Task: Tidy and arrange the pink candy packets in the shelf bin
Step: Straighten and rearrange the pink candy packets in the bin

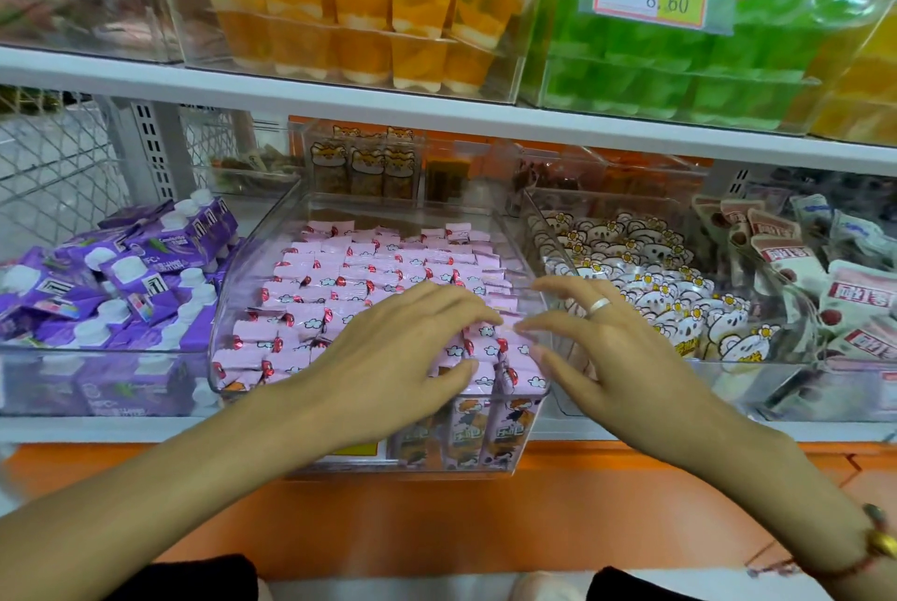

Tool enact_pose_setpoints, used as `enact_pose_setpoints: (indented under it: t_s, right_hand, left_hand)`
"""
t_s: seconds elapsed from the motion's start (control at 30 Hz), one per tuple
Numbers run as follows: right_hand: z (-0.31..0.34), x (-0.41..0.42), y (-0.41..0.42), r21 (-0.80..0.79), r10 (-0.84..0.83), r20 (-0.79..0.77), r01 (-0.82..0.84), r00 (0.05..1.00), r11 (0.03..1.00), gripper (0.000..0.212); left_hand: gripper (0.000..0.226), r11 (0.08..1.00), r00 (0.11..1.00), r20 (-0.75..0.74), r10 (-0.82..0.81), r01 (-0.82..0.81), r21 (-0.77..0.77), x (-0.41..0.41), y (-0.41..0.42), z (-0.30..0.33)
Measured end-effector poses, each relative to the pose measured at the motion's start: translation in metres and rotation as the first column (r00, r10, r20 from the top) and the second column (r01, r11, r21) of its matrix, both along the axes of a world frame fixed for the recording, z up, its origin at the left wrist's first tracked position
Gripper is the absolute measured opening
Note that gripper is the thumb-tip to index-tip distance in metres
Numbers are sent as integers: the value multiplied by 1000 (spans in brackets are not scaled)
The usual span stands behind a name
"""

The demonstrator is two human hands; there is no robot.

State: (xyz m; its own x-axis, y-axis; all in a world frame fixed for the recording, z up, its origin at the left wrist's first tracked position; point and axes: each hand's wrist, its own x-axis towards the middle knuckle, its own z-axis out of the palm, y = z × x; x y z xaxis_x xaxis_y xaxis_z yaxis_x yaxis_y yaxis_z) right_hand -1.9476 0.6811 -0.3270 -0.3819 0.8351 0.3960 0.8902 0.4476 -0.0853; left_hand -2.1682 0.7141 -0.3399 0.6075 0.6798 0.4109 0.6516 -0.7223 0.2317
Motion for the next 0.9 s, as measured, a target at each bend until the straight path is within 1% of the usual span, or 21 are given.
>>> enact_pose_setpoints:
  t_s: [0.03, 0.1, 0.17, 0.23, 0.3, 0.37, 0.4, 0.47, 0.5, 0.53, 0.6, 0.67, 0.77, 0.83, 0.9]
  right_hand:
    - [0, 0, -1, 11, -16, -91, 17, 996, 1000, 30]
    - [0, 1, -1, 3, -76, -277, 80, 958, 997, 38]
    - [-2, 0, 0, -83, -139, -383, 116, 913, 990, 38]
    - [-6, -1, 0, -184, -174, -400, 107, 900, 977, 31]
    - [-9, -2, 1, -227, -180, -404, 92, 897, 970, 23]
    - [-10, -2, 3, -248, -182, -432, 77, 883, 966, 17]
    - [-10, -1, 4, -259, -185, -450, 71, 874, 963, 16]
    - [-11, -1, 5, -273, -187, -490, 53, 852, 960, 16]
    - [-12, 0, 5, -273, -187, -507, 49, 842, 961, 16]
    - [-13, 0, 6, -268, -187, -519, 49, 834, 962, 16]
    - [-12, 1, 6, -242, -182, -544, 55, 819, 969, 16]
    - [-11, 3, 6, -200, -169, -572, 63, 803, 978, 15]
    - [-9, 5, 6, -169, -162, -622, 71, 766, 983, 12]
    - [-9, 6, 6, -173, -163, -622, 68, 766, 983, 11]
    - [-9, 5, 6, -177, -162, -603, 67, 781, 982, 9]
  left_hand:
    - [36, 1000, 1000, -6, -20, 20, 8, 3, 0, 0]
    - [38, 999, 998, -50, -46, 46, 14, 8, 1, -3]
    - [40, 998, 992, -117, -54, 55, 4, 12, 3, -7]
    - [42, 999, 983, -176, -47, 47, -2, 15, 6, -9]
    - [41, 999, 977, -210, -33, 40, 25, 17, 9, -6]
    - [39, 999, 976, -212, -38, 40, 3, 18, 10, -2]
    - [37, 998, 982, -184, -46, 39, -42, 19, 10, 0]
    - [29, 991, 998, -57, -24, 17, -130, 19, 14, 7]
    - [25, 991, 1000, -4, 5, -5, -135, 20, 18, 11]
    - [24, 993, 999, 15, 34, -32, -116, 22, 23, 15]
    - [26, 994, 997, -34, 64, -66, -92, 29, 35, 22]
    - [28, 991, 992, -109, 62, -74, -109, 37, 44, 26]
    - [18, 987, 981, -170, 90, -111, -117, 48, 54, 29]
    - [12, 985, 980, -162, 120, -137, -101, 53, 57, 31]
    - [12, 981, 983, -98, 154, -163, -100, 55, 57, 32]
